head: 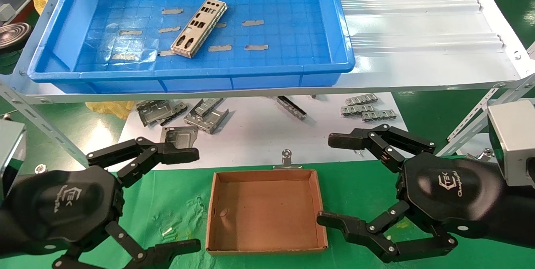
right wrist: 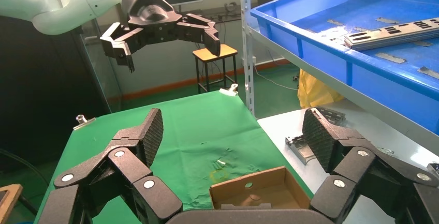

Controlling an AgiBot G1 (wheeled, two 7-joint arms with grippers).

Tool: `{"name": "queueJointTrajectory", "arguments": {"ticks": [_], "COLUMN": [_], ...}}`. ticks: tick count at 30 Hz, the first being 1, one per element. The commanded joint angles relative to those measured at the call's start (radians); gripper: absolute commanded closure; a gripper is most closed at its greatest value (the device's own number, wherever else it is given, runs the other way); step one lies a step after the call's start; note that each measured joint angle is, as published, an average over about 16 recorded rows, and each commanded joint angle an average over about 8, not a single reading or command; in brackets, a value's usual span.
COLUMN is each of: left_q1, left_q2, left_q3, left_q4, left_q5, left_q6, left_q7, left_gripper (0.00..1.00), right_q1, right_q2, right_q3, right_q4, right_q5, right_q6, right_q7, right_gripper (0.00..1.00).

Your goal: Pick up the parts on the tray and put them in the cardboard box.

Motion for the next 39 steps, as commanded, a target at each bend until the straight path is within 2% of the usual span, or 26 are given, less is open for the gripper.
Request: {"name": "queueJointTrajectory", "arguments": {"ticks": [1, 2, 39], "left_q1": [0.000, 0.000, 0.000], "left_q2": [0.000, 0.000, 0.000], "left_q3": [0.000, 0.000, 0.000], "left_q4": [0.000, 0.000, 0.000], "left_q5": [0.000, 0.000, 0.000], "left_q6": [0.000, 0.000, 0.000], "left_q7": [0.000, 0.000, 0.000], "left_gripper": [0.00, 0.00, 0.00], "right_q1": [0.000, 0.000, 0.000], "right_q2": [0.000, 0.000, 0.000], "right_q3": [0.000, 0.000, 0.000], "right_q4": [0.000, 0.000, 0.000], "right_q5": [0.000, 0.000, 0.000], "right_q6": [0.000, 0.000, 0.000], "right_q7": [0.000, 0.000, 0.000], "right_gripper": [0.93, 1.00, 1.00]}}
